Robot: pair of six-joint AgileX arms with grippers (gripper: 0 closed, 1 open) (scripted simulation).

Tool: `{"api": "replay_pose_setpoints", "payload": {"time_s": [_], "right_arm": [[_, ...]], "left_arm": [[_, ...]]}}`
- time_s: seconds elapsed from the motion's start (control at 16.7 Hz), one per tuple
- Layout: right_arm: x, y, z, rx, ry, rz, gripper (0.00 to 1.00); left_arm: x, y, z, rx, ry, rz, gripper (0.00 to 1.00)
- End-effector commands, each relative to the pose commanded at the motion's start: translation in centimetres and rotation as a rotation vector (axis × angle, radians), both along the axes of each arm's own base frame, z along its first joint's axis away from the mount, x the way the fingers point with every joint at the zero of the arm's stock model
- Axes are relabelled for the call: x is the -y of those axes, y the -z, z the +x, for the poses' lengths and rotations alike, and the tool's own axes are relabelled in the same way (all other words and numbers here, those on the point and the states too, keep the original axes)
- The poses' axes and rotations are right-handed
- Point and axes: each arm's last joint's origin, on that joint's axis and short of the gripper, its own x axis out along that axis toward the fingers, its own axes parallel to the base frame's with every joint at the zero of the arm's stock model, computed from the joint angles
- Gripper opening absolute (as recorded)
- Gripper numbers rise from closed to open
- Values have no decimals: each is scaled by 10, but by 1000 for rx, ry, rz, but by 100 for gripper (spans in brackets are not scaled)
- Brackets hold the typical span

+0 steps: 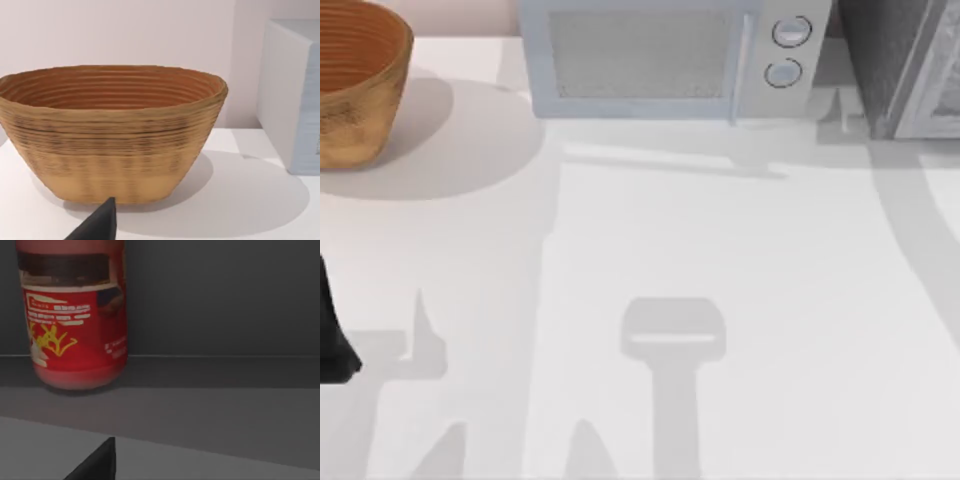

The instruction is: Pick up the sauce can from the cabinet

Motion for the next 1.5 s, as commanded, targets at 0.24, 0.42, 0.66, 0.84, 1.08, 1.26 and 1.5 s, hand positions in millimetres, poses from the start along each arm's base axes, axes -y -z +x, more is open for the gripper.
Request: {"api": "replay_pose_setpoints", "payload": {"time_s": [0.24,0.42,0.66,0.84,1.08,1.26,1.5], "right_arm": [[-6,-13,14,8,-2,2,100],[-6,-13,15,8,-3,2,100],[-6,-14,17,12,6,4,100],[-18,-20,39,20,24,8,100],[-51,-21,81,15,19,9,100],[-77,-14,106,5,9,7,100],[-86,-12,113,4,7,7,100]], "left_arm": [[0,0,0,0,0,0,100],[0,0,0,0,0,0,100],[0,0,0,0,0,0,100],[0,0,0,0,0,0,100],[0,0,0,0,0,0,100],[0,0,0,0,0,0,100],[0,0,0,0,0,0,100]]}}
